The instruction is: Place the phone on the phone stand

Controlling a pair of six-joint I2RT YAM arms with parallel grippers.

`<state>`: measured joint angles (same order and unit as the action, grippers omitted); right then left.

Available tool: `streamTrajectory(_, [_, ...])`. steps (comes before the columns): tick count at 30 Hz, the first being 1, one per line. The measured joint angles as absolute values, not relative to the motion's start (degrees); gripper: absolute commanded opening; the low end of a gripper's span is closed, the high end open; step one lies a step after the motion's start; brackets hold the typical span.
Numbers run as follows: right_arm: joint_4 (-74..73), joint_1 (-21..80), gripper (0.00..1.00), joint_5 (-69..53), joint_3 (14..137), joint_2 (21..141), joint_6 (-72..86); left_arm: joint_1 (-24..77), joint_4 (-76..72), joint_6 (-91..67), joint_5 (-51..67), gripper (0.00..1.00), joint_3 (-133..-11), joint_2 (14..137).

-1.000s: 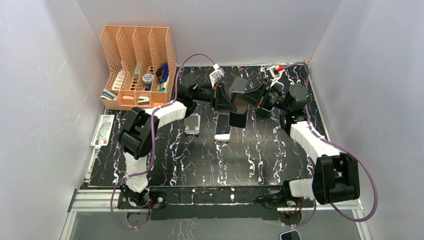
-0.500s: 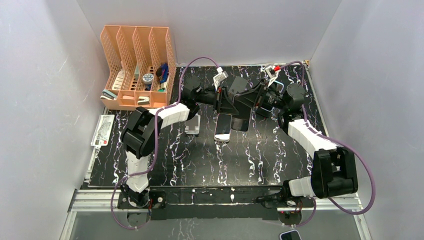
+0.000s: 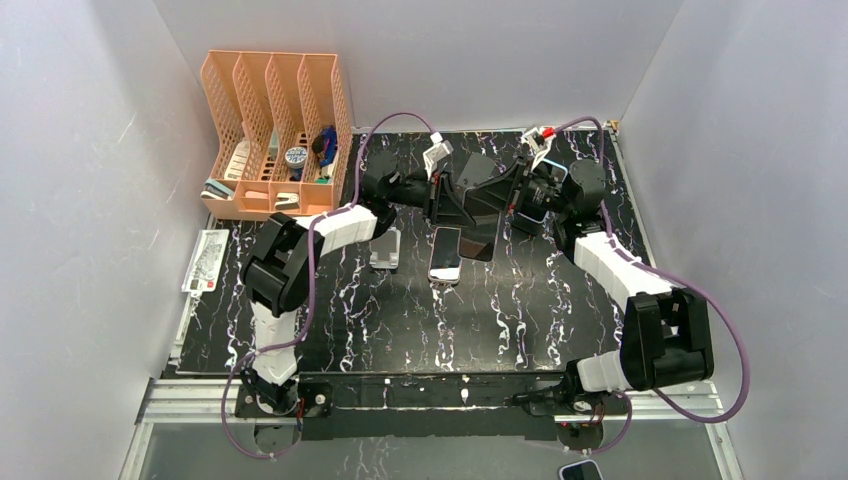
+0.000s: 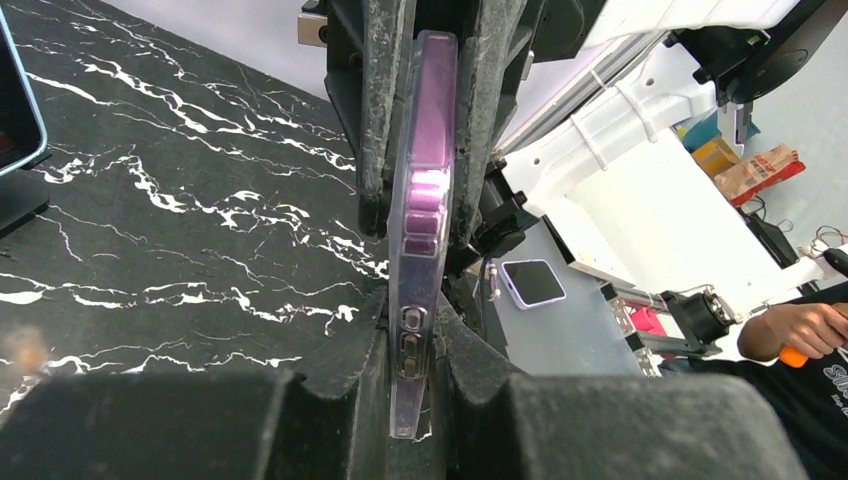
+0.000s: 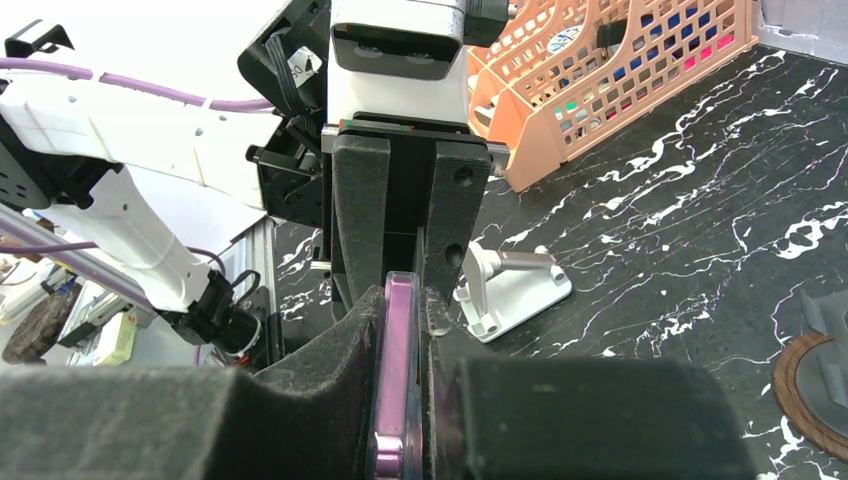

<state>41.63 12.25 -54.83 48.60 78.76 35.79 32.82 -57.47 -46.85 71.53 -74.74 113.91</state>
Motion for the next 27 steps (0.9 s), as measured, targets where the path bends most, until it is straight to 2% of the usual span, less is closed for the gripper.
streamTrajectory(1, [41.6, 12.3, 0.01, -54.8, 48.8, 79.0, 35.8, 32.7, -57.5, -47.1, 71.5, 0.24, -74.8, 113.9])
streamTrajectory(5, [41.0, 12.5, 0.01, -54.6, 51.4, 80.6, 34.4, 31.2, -57.3, -48.8, 70.7, 0.39, -75.5, 114.3])
streamTrajectory(9, [43.1, 12.3, 0.01, -54.0, 55.6, 84.3, 34.3, 27.6, -57.4, -50.1, 69.2, 0.51, -76.4, 114.3])
streamTrajectory(17, [52.0, 11.2, 0.01, -53.4, 67.8, 99.2, 37.8, 20.3, -57.6, -50.5, 64.2, 0.54, -75.9, 114.3])
streamTrajectory(27, [60.6, 7.3, 0.01, -53.9, 85.7, 118.7, 44.8, 19.7, -57.5, -49.6, 61.8, 0.53, -68.0, 113.8])
